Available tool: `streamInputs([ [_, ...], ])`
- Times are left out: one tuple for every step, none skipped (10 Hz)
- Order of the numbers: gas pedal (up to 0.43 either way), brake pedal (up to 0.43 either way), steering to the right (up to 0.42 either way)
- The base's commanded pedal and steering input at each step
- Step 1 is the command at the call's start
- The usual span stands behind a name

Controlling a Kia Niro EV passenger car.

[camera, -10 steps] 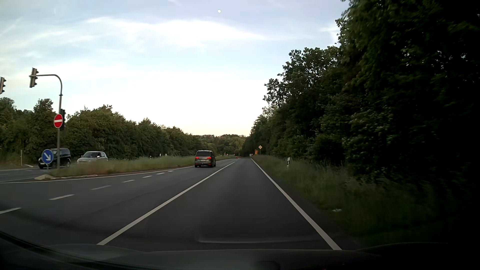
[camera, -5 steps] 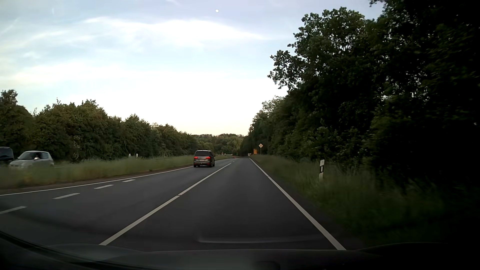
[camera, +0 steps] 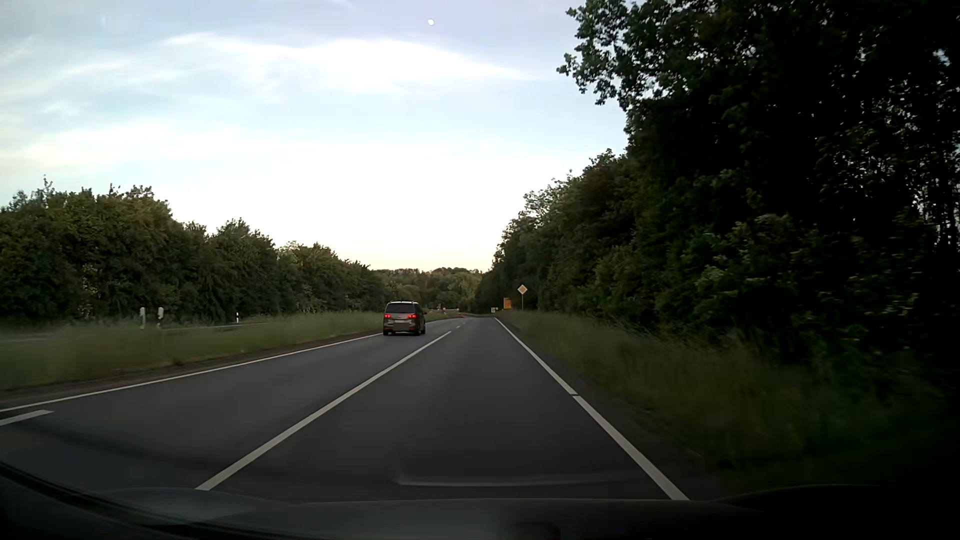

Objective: Follow the waypoints while adhering to traffic rules and regulations

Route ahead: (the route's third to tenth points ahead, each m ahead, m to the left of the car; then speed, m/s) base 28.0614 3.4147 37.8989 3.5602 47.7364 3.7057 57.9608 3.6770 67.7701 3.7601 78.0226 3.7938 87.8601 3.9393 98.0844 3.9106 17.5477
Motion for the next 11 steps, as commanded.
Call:
streamInputs([
  [0.047,0.0,0.003],
  [0.047,0.0,0.002],
  [0.039,0.0,0.0],
  [0.039,0.0,-0.001],
  [0.039,0.0,-0.001],
  [0.028,0.0,-0.002],
  [0.028,0.0,-0.002],
  [0.028,0.0,-0.002],
  [0.028,0.0,-0.002],
  [0.028,0.0,-0.002],
  [0.028,0.0,-0.002],
])
